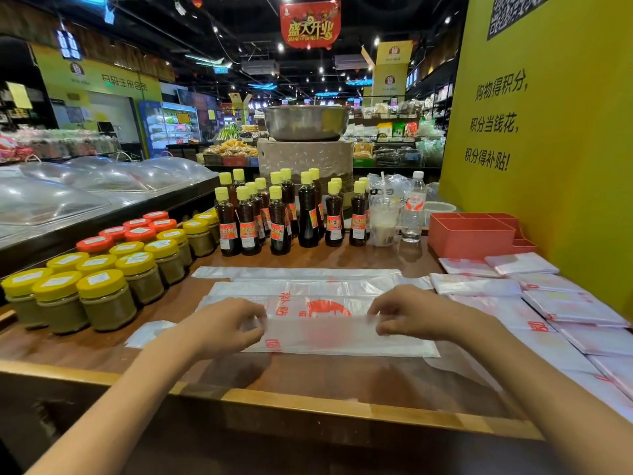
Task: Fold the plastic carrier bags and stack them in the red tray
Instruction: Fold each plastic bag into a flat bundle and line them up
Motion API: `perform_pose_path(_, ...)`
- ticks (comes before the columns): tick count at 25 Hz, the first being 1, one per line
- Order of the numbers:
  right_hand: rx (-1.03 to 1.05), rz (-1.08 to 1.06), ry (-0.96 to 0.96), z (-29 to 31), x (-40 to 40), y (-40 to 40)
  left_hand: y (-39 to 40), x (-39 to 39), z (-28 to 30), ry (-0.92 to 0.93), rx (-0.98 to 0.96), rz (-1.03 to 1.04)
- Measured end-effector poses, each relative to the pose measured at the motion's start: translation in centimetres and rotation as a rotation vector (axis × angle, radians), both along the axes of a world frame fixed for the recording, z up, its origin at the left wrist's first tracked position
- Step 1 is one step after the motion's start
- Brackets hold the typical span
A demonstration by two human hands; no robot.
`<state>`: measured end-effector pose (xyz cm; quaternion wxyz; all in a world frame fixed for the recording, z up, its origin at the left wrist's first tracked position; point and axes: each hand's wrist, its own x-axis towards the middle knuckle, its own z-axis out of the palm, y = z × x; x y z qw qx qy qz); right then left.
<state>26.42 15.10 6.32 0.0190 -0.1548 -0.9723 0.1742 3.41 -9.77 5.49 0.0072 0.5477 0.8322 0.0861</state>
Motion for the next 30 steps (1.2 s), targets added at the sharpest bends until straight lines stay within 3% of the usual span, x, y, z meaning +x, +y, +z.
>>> perform_pose_path(2,-0.015,-0.029,0.005,0.4,-1.5,0.7,1.3,-0.4,-0.6,0.192,0.030,0.055)
perform_pose_path(4,0.108,-0.105,0.004,0.0,-2.9,1.1,2.5,-0.1,-1.7,0.329,0.148,0.073)
perform_pose_path(7,0.349,-0.199,0.049,-2.2,-4.3,0.2,3.6,1.4,-3.6,0.188,0.268,0.029)
perform_pose_path(12,0.213,-0.101,0.241,-7.5,-6.1,-4.0,4.0,0.7,-7.8,0.027,0.094,0.042)
perform_pose_path(19,0.233,0.041,0.137,-8.6,-6.3,-5.8,4.6,0.1,-8.7,-0.040,-0.098,0.090)
perform_pose_path(30,0.111,-0.108,-0.140,-8.7,-3.7,-0.7,1.6,-4.0,-7.6,-0.145,-0.218,0.119)
